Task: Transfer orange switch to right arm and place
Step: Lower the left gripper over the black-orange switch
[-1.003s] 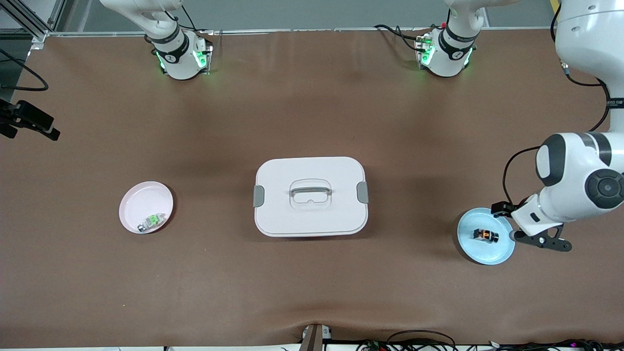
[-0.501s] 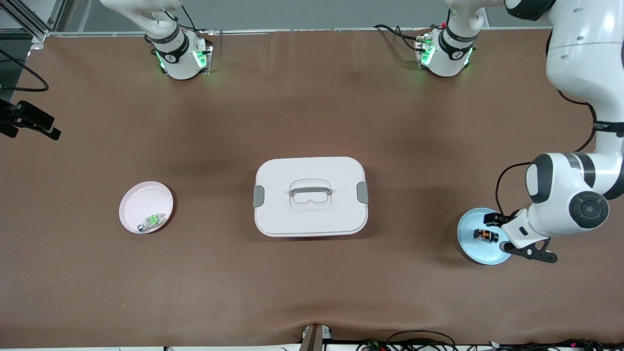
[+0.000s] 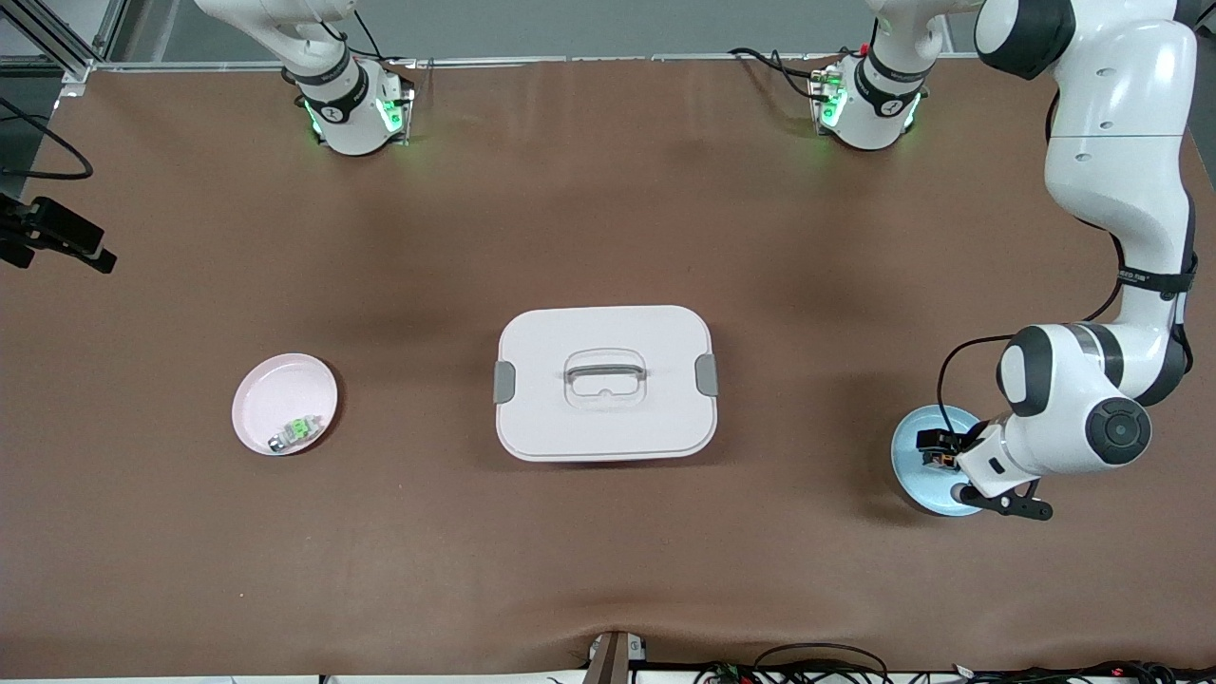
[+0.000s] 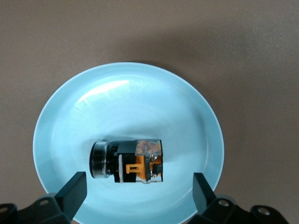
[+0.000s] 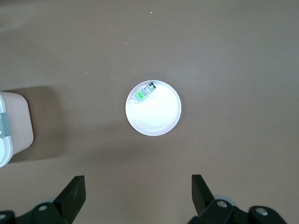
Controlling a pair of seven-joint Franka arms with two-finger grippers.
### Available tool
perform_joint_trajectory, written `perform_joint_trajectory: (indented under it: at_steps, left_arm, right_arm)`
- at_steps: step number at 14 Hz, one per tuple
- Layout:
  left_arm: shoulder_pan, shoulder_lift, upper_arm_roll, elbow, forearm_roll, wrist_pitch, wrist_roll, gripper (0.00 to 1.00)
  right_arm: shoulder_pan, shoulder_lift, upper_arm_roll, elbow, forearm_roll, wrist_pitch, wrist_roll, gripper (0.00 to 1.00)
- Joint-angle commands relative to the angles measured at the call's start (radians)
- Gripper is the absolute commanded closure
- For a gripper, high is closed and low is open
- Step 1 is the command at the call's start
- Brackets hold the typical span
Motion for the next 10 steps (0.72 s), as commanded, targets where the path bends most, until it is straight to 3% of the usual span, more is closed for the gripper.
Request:
perform_joint_trajectory:
  at_steps: [1, 10]
  left_arm:
    - [0.001, 0.022, 0.003, 0.042, -0.009, 0.005, 0.041, 0.0]
    - [0.012, 0.056, 0.003, 0.032, 0.011, 0.107, 0.04, 0.0]
  right_arm:
    - [-0.018, -0.013, 0.011, -0.011, 0.0, -0.001, -0.012, 0.0]
    - [-0.018, -0.013, 0.011, -0.011, 0.0, -0.002, -0.012, 0.0]
